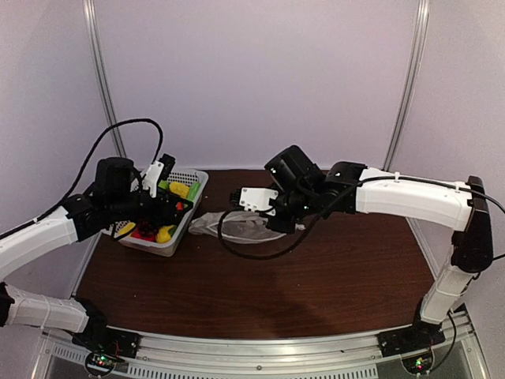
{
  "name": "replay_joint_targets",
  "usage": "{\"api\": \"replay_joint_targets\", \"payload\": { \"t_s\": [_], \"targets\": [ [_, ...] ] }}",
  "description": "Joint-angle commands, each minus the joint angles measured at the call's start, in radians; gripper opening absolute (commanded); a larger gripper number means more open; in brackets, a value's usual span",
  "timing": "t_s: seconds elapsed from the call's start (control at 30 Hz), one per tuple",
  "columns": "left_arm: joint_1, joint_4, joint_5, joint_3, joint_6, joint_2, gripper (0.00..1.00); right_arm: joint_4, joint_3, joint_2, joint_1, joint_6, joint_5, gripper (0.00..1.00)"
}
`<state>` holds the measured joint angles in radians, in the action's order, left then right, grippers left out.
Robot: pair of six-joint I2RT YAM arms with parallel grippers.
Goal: Place the food in the zip-top bag and seal the zipper
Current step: Pick up the zipper food storage bag from the center of the board, then pick up the fake fruit from the bin.
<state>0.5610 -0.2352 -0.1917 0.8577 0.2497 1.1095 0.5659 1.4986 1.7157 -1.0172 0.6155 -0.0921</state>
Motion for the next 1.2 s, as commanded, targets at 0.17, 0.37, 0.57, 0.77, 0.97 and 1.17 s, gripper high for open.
{"api": "replay_joint_targets", "payload": {
  "t_s": [0.17, 0.37, 0.57, 0.77, 0.97, 1.17],
  "targets": [
    [0.007, 0.003, 0.239, 0.012, -0.016, -0.005, 0.6, 0.266, 0.139, -0.09, 0.196, -0.109, 0.113, 0.0],
    [0.005, -0.205, 0.292, 0.239, 0.098, 0.294, 0.59, 0.277, 0.244, -0.116, 0.429, -0.17, -0.017, 0.0],
    [0.005, -0.236, 0.362, 0.373, 0.124, 0.418, 0.56, 0.207, 0.085, -0.199, 0.421, -0.19, -0.052, 0.0],
    [-0.009, -0.461, 0.509, 0.458, 0.04, 0.4, 0.65, 0.18, -0.063, -0.207, 0.419, -0.238, 0.103, 0.0],
    [-0.099, -0.611, 0.455, 0.444, -0.017, 0.414, 0.77, 0.153, -0.114, -0.165, 0.418, -0.279, 0.256, 0.0],
    [-0.15, -0.606, 0.401, 0.402, -0.054, 0.461, 0.72, 0.16, -0.103, -0.11, 0.418, -0.3, 0.338, 0.0]
  ]
}}
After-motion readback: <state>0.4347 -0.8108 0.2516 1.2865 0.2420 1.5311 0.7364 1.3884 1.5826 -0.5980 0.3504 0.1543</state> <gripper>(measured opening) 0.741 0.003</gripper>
